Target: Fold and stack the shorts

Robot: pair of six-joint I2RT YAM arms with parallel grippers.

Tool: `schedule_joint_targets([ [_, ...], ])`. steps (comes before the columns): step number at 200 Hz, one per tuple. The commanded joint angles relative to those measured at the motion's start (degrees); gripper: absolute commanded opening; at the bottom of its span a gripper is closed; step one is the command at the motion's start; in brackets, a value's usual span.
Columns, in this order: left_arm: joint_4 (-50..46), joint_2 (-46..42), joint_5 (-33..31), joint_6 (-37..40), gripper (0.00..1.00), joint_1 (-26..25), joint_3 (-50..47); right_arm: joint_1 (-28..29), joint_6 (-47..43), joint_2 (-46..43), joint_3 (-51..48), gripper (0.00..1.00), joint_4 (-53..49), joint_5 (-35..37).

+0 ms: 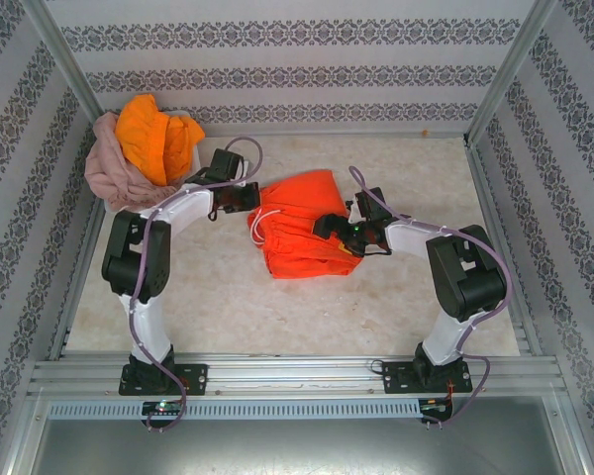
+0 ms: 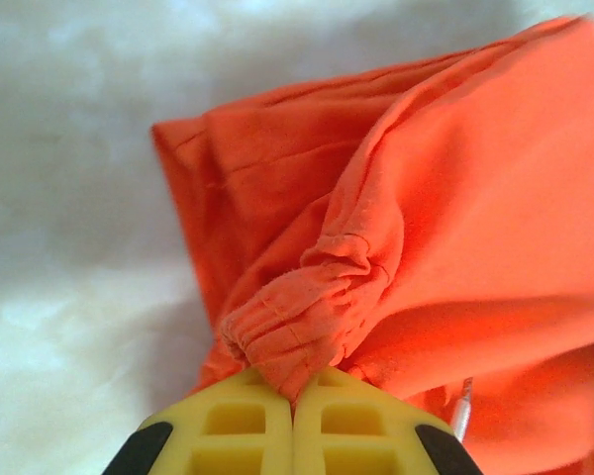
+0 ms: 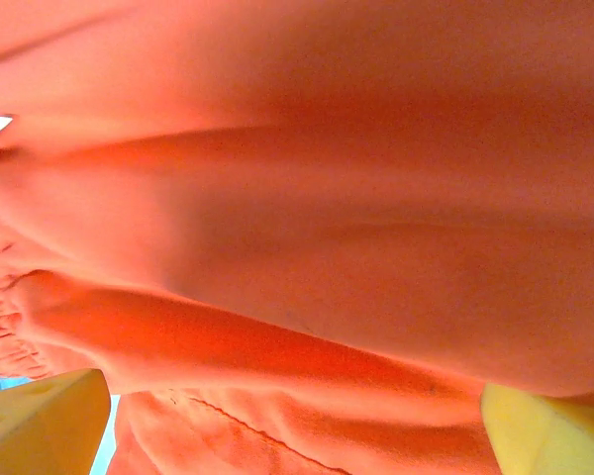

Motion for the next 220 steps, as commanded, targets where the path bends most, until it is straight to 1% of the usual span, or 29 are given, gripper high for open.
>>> schedule_joint_targets([
  [1,0.98,3.41,-0.4,0.2,0.0,1.6,-2.28,0.47,1.08,0.64,-2.35,0.98,-2.07,-0.02],
  [16,2.01,4.14,0.9,-0.12,0.04,2.09,-2.99,0.46,1.28,0.05,-2.24,0.98,-2.16,-0.79],
  [25,2.11,3.75,1.87,0.12,0.08,2.32,-3.02,0.48,1.41,-0.39,-2.11,0.98,-2.15,-1.17],
  [34,2.34,2.34,2.65,0.33,0.16,2.27,-3.44,0.48,1.65,-1.08,-1.85,0.98,-2.32,-1.69],
  [40,3.12,0.72,3.38,0.24,0.25,2.31,-4.18,0.57,1.78,-1.74,-1.59,0.98,-2.43,-2.02],
  [65,5.5,-9.6,5.78,-0.43,0.52,2.29,-8.54,0.86,1.99,-5.71,-0.12,0.98,-3.52,-2.69],
  [77,5.95,-15.09,6.93,-1.18,0.6,2.24,-10.74,1.17,1.83,-8.05,0.65,0.98,-4.34,-2.56],
  [97,8.11,-22.37,10.42,-4.56,0.7,1.68,-15.21,1.16,1.57,-11.39,1.65,0.98,-5.17,-1.76],
  [122,13.77,-26.46,16.92,-11.86,0.75,0.32,-19.83,1.14,1.4,-12.33,3.6,0.98,-6.19,-1.79],
  [139,21.55,-27.39,18.64,-17.7,0.79,-2.06,-23.83,1.14,1.59,-11.5,4.74,0.98,-6.21,-2.25],
  [152,27.19,-26.16,20.09,-21.4,0.81,-3.87,-25.98,1.08,1.69,-10.73,4.92,0.98,-5.99,-2.19],
  [178,37.28,-20.6,22.53,-28.32,0.8,-5.97,-29.33,0.52,1.77,-8.94,4.12,0.98,-4.81,-1.99],
  [198,41.93,-17.01,21.83,-30.05,0.8,-7.33,-31.43,-0.48,1.79,-6.74,3.18,0.98,-4.11,-2.2],
  [220,40.0,-14.8,19.91,-27.86,0.8,-7.71,-33.07,-1.43,1.36,-4.69,1.89,0.98,-3.61,-2.28],
])
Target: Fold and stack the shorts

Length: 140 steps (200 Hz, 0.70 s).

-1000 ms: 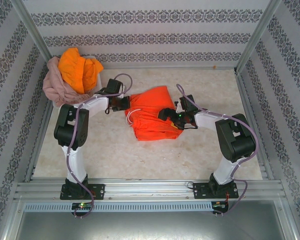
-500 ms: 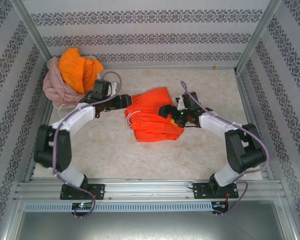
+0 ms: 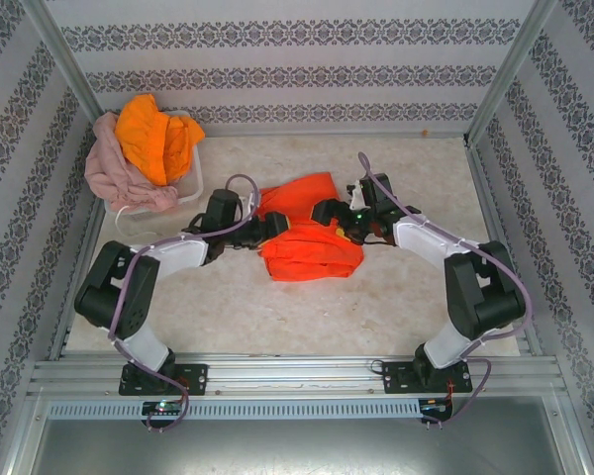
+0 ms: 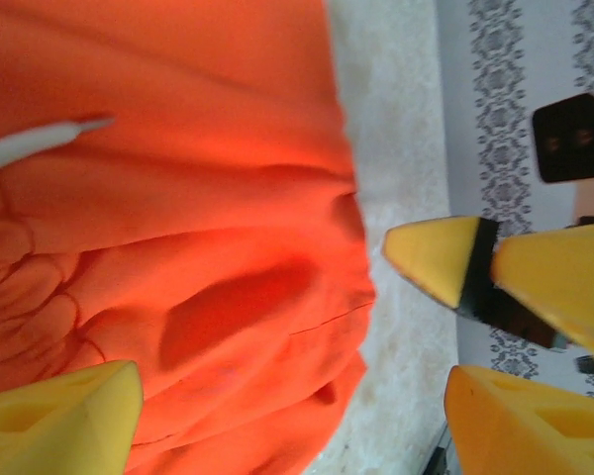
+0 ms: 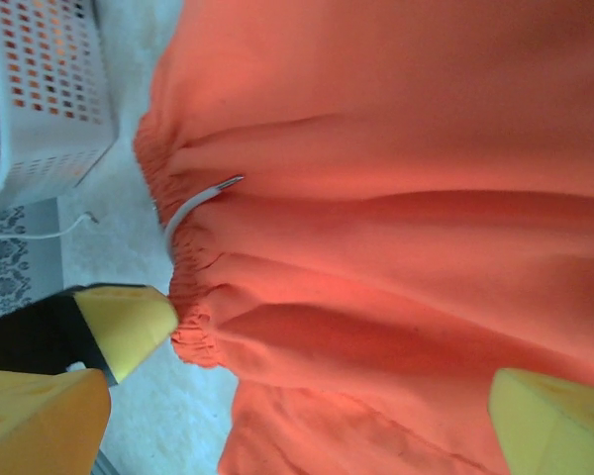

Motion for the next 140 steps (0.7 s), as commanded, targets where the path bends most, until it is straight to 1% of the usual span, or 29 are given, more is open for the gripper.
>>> schedule_joint_targets([
  [1,5.8,1.27,-0.21,-1.67,0.8,-0.72,-1.69,-1.3,0.06,2.33,-1.91,0.98,0.72,-0.67],
  [18,5.44,2.24,-2.09,-0.18,0.8,-0.73,-4.64,-2.0,-0.29,3.5,-3.51,0.98,1.07,-0.63],
  [37,5.86,3.24,-2.43,0.94,0.8,-0.73,-7.89,-2.74,-0.93,4.0,-5.77,0.98,1.43,-1.01],
  [83,6.45,2.87,-4.08,2.83,0.8,-0.7,-13.58,-3.73,-2.48,0.71,-11.97,0.98,1.63,-0.99],
  [112,6.8,1.29,-3.65,3.3,0.79,-0.68,-14.05,-4.04,-4.12,-4.22,-13.27,0.98,0.06,-0.31],
  [127,6.14,-1.97,-3.08,4.11,0.8,-0.62,-13.18,-4.05,-6.01,-8.39,-13.01,0.98,-1.46,1.35],
  [140,2.96,-6.0,-3.49,5.94,0.81,-0.69,-11.73,-4.09,-8.61,-12.0,-11.73,0.98,-4.11,3.17],
])
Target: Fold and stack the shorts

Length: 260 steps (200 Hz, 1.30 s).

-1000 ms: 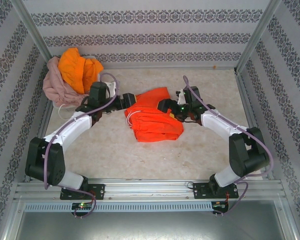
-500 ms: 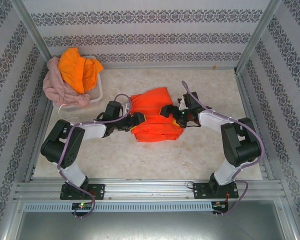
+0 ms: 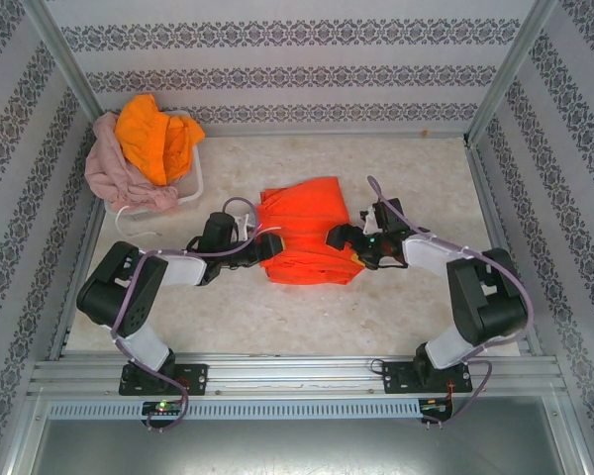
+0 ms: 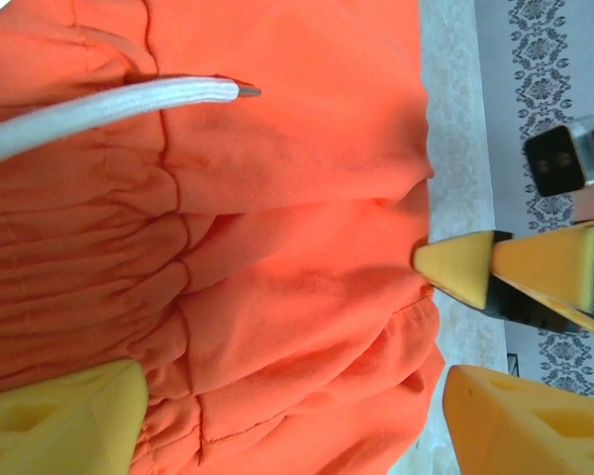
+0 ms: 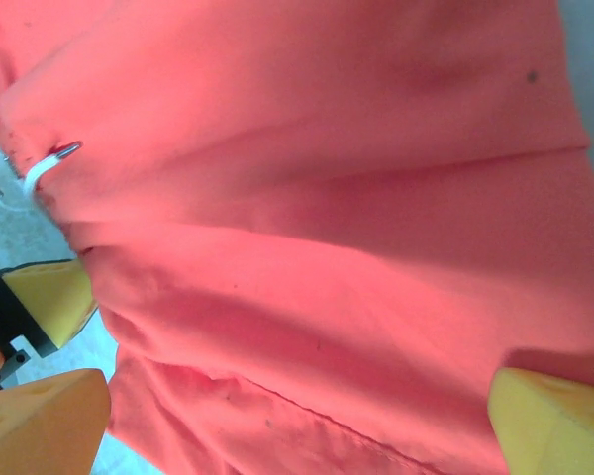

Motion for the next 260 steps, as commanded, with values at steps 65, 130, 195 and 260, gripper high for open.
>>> schedule_joint_targets([
  [65,-22.71,-27.25,-8.52,16.82,1.0,-0.49,2.31,-2.19,-21.81,-17.7,6.84,0.98,-10.96,11.52],
  [130,-25.26,-38.47,-12.11,18.01,1.0,-0.37,-2.78,-4.06,-33.57,-5.89,14.5,0.98,-13.27,13.47],
  [195,-27.67,-40.56,-14.12,18.71,1.0,-0.12,-3.15,-3.4,-30.89,12.86,25.04,0.79,-16.54,12.72],
  [260,-28.37,-41.23,-15.33,18.84,1.0,0.2,-3.89,-1.19,-30.23,23.36,30.66,0.6,-18.86,10.69],
])
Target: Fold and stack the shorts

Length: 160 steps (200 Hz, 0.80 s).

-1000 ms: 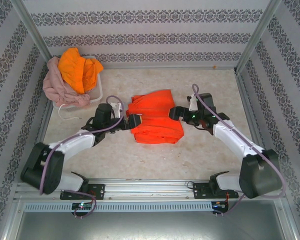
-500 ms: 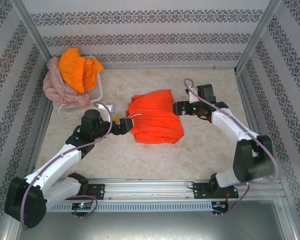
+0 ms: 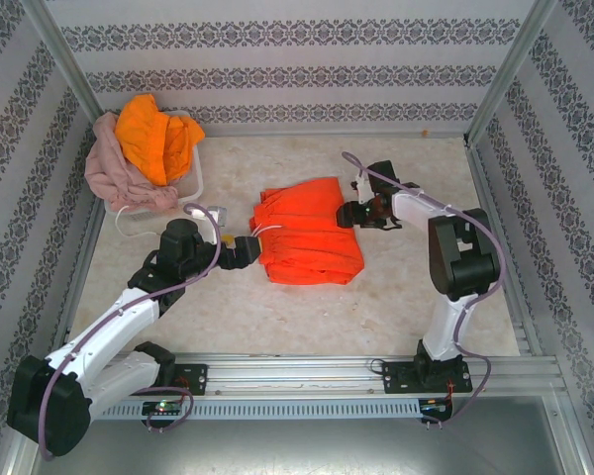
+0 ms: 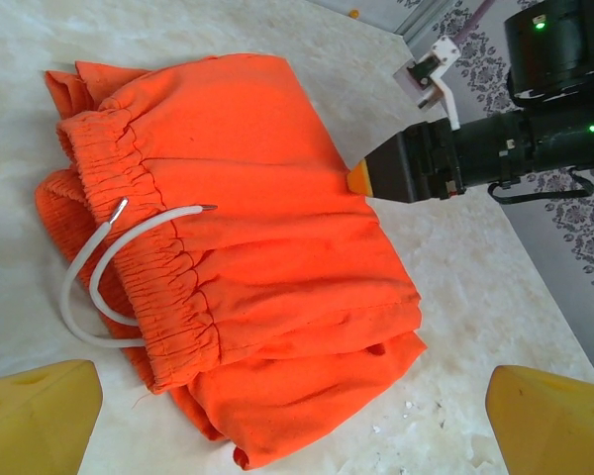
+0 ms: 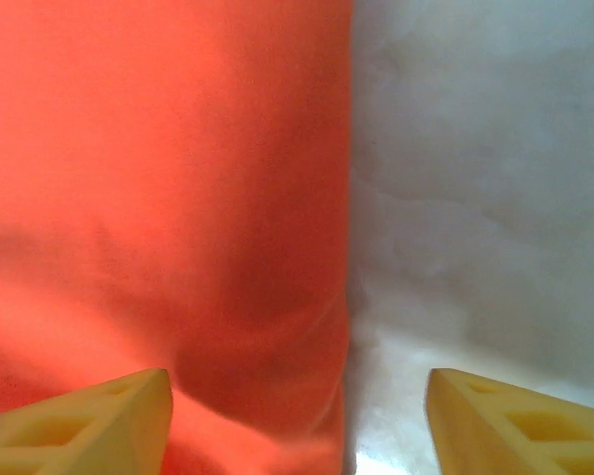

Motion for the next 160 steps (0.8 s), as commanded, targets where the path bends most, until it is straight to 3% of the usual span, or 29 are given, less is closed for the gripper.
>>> schedule_joint_targets([
  [1,-1.0,-1.42,-0.99,1.53,1.0,0.22,-0.78,1.46,0.05,2.27,2.83,0.59,-2.38,-1.77],
  [46,-0.92,-1.79,-1.39,1.51,1.0,0.32,-1.5,2.14,0.27,5.59,5.92,0.37,-5.42,-0.77],
  [72,-1.07,-2.31,-1.65,1.55,1.0,0.39,-1.72,0.38,0.36,5.99,7.25,0.17,-8.06,-0.24],
  [91,-1.33,-2.84,-2.15,1.53,1.0,0.46,-1.82,-1.48,-0.31,4.76,7.89,0.08,-10.69,2.37],
  [120,-1.43,-3.36,-2.65,1.74,1.0,0.55,-2.12,-5.09,-5.04,1.13,7.59,0.02,-15.29,9.89],
  [160,-0.99,-3.41,-2.81,1.42,1.0,0.73,-2.69,-15.19,-11.53,-3.75,7.22,0.0,-19.78,22.28],
])
